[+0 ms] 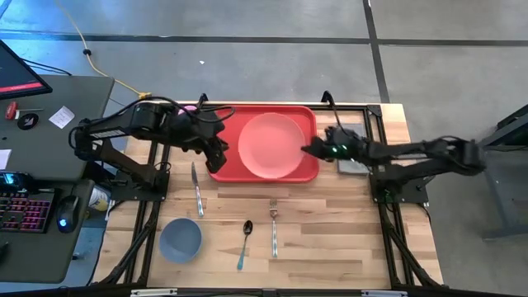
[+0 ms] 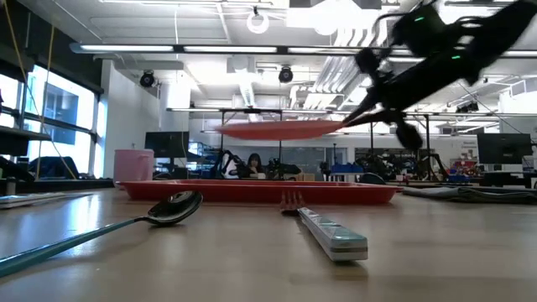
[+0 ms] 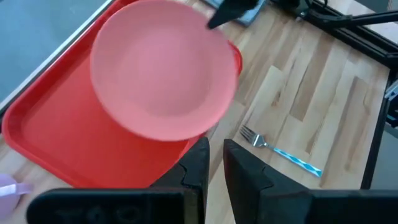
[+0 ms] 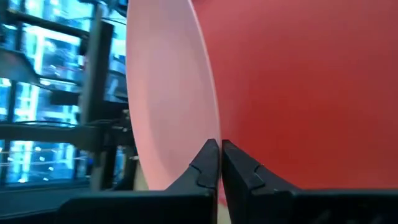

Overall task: Set up tray
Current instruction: Put the pink plate on top of the red serving tray

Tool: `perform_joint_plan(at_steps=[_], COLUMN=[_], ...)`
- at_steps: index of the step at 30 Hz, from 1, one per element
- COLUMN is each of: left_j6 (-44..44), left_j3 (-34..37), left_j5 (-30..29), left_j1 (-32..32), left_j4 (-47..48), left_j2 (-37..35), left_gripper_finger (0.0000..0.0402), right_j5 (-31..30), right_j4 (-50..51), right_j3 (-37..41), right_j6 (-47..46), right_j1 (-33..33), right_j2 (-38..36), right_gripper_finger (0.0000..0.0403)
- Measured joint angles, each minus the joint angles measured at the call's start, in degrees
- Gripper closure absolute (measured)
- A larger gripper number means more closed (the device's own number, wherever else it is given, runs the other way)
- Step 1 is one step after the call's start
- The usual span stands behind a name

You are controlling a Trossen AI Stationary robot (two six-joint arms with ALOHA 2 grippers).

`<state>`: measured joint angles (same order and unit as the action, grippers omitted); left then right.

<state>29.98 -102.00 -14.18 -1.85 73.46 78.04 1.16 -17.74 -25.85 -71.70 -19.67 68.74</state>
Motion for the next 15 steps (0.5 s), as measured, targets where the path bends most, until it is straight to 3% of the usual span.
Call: perform_joint_plan(at_steps=[9, 15], left_j6=[-0.2, 0.2], left_j3=[-0.1, -0.1], left_j5=[0.0, 0.3], left_j1=[0.0, 0.0], left_j4=[3.6, 9.8], left_j2=[0.0, -0.3], left_gripper_finger=[0.0316, 0.0316], right_j5=[13.6, 15.6], right_j4=[0.1, -0.3], right_j3=[-13.0, -16.8], right_j6=[2.8, 2.8], right_j1=[-8.9, -10.7], right_j2=[23.4, 28.0], right_gripper_finger=[0.0403, 0.0403])
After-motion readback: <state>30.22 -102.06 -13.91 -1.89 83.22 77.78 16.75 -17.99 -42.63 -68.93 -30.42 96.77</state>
